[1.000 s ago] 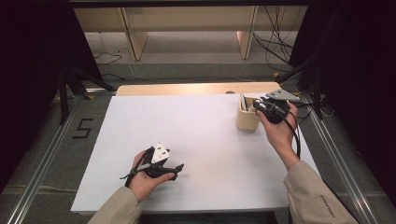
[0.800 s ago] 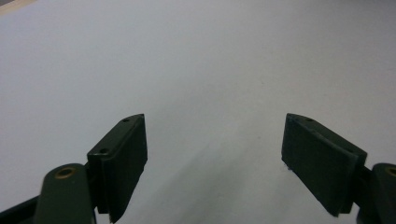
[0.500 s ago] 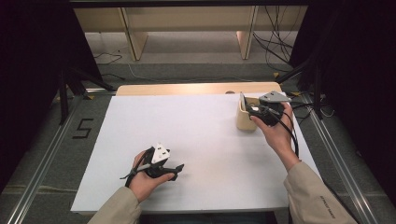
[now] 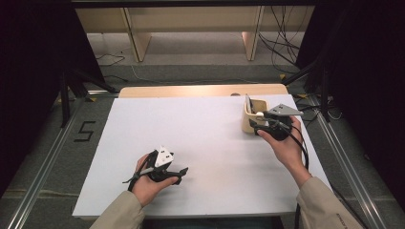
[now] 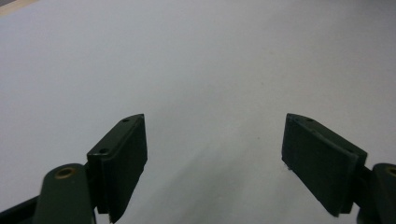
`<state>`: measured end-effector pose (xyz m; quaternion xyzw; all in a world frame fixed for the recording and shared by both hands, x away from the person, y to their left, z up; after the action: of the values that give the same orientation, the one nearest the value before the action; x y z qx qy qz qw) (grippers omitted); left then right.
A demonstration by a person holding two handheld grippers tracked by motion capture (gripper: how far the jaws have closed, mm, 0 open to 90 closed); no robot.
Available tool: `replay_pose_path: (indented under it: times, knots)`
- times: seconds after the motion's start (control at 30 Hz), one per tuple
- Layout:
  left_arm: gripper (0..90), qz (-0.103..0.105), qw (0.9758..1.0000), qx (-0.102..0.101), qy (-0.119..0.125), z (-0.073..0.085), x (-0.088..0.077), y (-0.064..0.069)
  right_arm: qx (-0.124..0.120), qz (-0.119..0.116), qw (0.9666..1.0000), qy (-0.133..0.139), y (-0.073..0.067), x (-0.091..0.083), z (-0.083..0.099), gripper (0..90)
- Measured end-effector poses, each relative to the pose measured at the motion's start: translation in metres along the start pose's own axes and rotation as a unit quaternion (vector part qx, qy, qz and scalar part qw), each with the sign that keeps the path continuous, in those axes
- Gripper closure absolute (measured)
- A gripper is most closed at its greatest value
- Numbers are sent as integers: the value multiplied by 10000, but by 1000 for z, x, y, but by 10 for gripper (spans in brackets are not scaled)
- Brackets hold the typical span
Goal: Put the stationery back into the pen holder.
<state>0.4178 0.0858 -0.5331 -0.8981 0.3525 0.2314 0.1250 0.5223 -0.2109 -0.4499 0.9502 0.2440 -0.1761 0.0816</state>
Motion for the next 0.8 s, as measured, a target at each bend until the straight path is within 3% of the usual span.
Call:
replay_pose_path:
  times: [0.47,0.8]
  knots:
    - [220,0,10000,9,8,0,-1,0,117,-366,9992,-99,-18,-15,19,346]
    - [219,-1,10000,9,-5,1,0,-1,254,-552,9979,-227,-22,-21,36,346]
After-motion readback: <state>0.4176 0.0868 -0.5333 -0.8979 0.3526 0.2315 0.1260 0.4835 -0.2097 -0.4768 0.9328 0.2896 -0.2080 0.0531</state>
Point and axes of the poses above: each handheld gripper's, and its own axes: x roughly forward along the jaws, z roughly out of its underside, y roughly to its right, the point moved 9 cm from there along x, roughly forward along the jaws, and after that the axes turned 6 degrees about y, right-handed, at the moved point
